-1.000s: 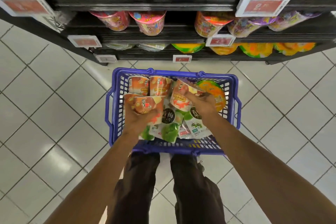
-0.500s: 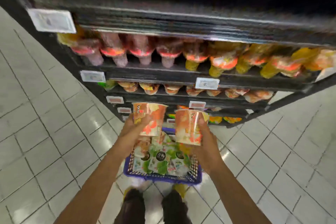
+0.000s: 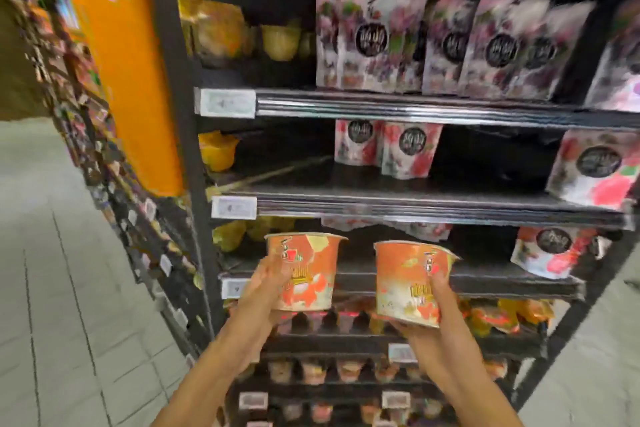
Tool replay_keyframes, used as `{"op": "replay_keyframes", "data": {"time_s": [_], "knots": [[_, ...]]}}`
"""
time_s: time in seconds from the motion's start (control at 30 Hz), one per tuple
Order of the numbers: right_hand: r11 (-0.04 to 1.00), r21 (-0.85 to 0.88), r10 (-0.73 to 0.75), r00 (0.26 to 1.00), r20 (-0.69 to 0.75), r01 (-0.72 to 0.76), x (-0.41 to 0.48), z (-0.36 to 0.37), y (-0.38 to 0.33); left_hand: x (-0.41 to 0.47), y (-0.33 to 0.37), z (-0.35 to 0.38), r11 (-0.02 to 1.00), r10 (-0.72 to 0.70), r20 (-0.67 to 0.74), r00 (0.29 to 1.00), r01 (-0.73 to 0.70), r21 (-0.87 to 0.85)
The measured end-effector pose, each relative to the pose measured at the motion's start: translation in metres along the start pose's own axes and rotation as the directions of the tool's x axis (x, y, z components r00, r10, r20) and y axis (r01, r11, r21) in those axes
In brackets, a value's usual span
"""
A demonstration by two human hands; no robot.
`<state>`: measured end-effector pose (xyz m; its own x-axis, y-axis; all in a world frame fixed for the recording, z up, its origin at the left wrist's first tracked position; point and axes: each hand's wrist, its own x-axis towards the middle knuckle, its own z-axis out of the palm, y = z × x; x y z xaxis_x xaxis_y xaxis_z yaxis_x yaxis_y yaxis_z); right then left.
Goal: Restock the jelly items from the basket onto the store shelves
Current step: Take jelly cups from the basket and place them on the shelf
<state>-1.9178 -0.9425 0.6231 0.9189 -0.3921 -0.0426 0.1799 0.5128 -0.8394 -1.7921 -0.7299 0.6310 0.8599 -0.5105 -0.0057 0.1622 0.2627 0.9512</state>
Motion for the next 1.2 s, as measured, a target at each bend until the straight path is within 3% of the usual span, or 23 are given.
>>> {"op": "replay_keyframes", "data": {"time_s": [0.4,0.87,1.03,1.2], "knots": [[0.920,-0.166,-0.319,0.924,0.212,0.356,0.011,0.106,-0.151,0.020,0.178,0.050,0.933,0.338,0.163,0.927,-0.353,0.068],[0.735,-0.216,-0.588,0.763,0.267,0.643,0.058,0.136,-0.273,0.061,0.284,0.108,0.845,0.502,0.299,0.812,-0.533,0.029],[0.616,-0.293,-0.682,0.681,0.267,0.731,0.080,0.153,-0.323,0.071,0.339,0.132,0.770,0.624,0.202,0.755,-0.638,0.007],[0.629,-0.211,-0.690,0.663,0.292,0.748,0.100,0.169,-0.361,0.084,0.388,0.156,0.709,0.691,0.126,0.712,-0.701,0.075]]}}
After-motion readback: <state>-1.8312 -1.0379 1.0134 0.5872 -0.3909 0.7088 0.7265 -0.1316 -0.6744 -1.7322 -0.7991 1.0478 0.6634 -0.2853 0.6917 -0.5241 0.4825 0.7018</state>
